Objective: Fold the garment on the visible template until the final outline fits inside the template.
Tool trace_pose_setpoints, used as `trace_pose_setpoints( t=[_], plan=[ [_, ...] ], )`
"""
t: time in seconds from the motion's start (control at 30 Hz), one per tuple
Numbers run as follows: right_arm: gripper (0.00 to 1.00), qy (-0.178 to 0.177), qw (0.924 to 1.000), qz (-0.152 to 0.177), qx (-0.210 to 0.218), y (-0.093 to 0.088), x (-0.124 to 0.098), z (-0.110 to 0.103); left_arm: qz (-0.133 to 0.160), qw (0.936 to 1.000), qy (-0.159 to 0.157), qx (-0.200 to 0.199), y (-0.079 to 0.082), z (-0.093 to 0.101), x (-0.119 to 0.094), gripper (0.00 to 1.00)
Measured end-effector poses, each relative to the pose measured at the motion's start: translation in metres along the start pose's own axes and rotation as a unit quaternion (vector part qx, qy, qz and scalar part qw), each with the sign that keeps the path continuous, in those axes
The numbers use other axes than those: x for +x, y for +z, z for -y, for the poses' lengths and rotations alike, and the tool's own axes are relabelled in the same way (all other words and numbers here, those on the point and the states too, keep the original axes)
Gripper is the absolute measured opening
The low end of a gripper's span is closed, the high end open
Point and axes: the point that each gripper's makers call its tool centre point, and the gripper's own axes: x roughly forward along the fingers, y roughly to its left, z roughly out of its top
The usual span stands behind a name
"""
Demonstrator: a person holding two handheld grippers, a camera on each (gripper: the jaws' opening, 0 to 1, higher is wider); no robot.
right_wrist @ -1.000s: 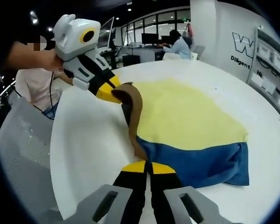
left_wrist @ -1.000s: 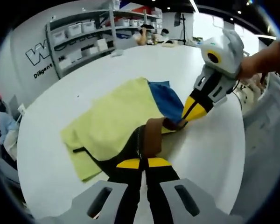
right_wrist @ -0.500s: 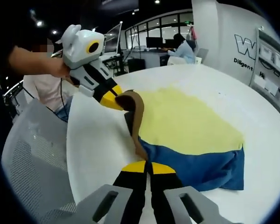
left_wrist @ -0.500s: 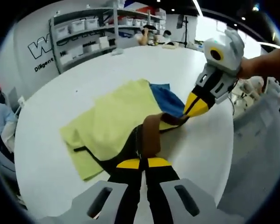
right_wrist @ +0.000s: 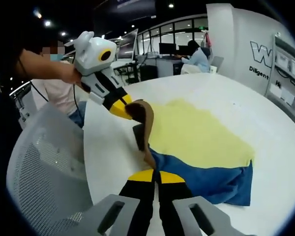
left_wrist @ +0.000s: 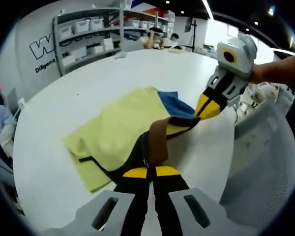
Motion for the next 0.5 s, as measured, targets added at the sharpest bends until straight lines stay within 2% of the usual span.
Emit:
trace_pose_setpoints(
  t=[0.23, 0.33, 0.5],
  plan=[
    [0.00, 0.016, 0.9999, 0.004, 0.001, -0.001, -0.014, -0.019, 0.001, 0.9998, -0.013, -0.014, -0.005, 0.016, -0.010, 0.05],
    [0.00, 0.032, 0.9992, 0.017, 0.017, 0.002, -0.022, -0.028, -0.006, 0.9993, -0.028, -0.024, -0.011, 0.027, -0.016, 0.05],
    [0.00, 0.035, 0.9992, 0.016, 0.001, 0.000, -0.030, -0.038, -0.009, 0.9988, -0.039, -0.028, -0.017, 0.036, -0.022, 0.05]
  ],
)
